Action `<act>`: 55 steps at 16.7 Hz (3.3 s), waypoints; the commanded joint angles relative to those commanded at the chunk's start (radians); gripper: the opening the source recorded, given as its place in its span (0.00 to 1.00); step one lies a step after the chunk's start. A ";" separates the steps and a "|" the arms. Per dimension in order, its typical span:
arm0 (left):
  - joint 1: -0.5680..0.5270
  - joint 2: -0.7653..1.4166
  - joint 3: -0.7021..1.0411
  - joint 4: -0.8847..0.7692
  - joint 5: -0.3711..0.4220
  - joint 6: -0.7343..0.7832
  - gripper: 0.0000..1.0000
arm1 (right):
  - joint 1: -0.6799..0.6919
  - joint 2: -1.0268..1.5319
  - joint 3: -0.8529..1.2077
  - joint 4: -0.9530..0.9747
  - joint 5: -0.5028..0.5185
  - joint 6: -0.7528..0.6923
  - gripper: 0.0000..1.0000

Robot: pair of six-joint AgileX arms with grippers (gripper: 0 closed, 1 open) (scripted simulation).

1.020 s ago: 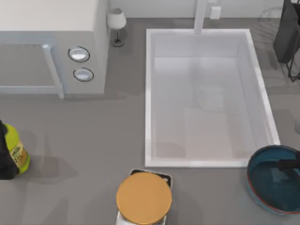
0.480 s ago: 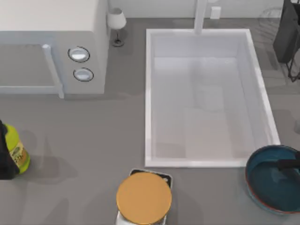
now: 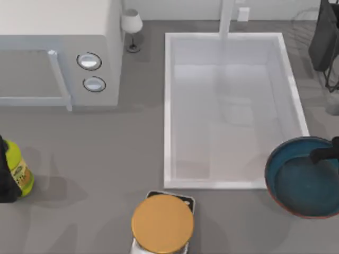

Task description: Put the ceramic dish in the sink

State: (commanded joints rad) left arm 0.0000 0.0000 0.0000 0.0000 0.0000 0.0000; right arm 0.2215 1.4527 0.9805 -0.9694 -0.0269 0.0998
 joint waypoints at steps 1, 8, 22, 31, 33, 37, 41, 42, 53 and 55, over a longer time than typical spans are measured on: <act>0.000 0.000 0.000 0.000 0.000 0.000 1.00 | -0.002 -0.005 0.033 -0.059 0.001 0.001 0.00; 0.000 0.000 0.000 0.000 0.000 0.000 1.00 | -0.082 -0.055 0.246 -0.371 0.031 0.041 0.00; 0.000 0.000 0.000 0.000 0.000 0.000 1.00 | 0.092 -0.007 0.119 -0.006 0.183 -0.004 0.00; 0.000 0.000 0.000 0.000 0.000 0.000 1.00 | 0.301 0.055 -0.089 0.937 0.494 -0.044 0.00; 0.000 0.000 0.000 0.000 0.000 0.000 1.00 | 0.335 0.070 -0.130 1.151 0.549 -0.054 0.00; 0.000 0.000 0.000 0.000 0.000 0.000 1.00 | 0.390 0.104 -0.202 1.524 0.636 -0.072 0.00; 0.000 0.000 0.000 0.000 0.000 0.000 1.00 | 0.421 0.137 -0.254 1.772 0.689 -0.080 0.00; 0.000 0.000 0.000 0.000 0.000 0.000 1.00 | 0.424 0.142 -0.262 1.807 0.695 -0.080 0.00; 0.000 0.000 0.000 0.000 0.000 0.000 1.00 | 0.416 0.206 -0.274 1.911 0.717 -0.084 0.00; 0.000 0.000 0.000 0.000 0.000 0.000 1.00 | 0.410 0.285 -0.281 2.004 0.729 -0.086 0.00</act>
State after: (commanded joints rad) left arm 0.0000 0.0000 0.0000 0.0000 0.0000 0.0000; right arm 0.6318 1.7377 0.6997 1.0345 0.7025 0.0141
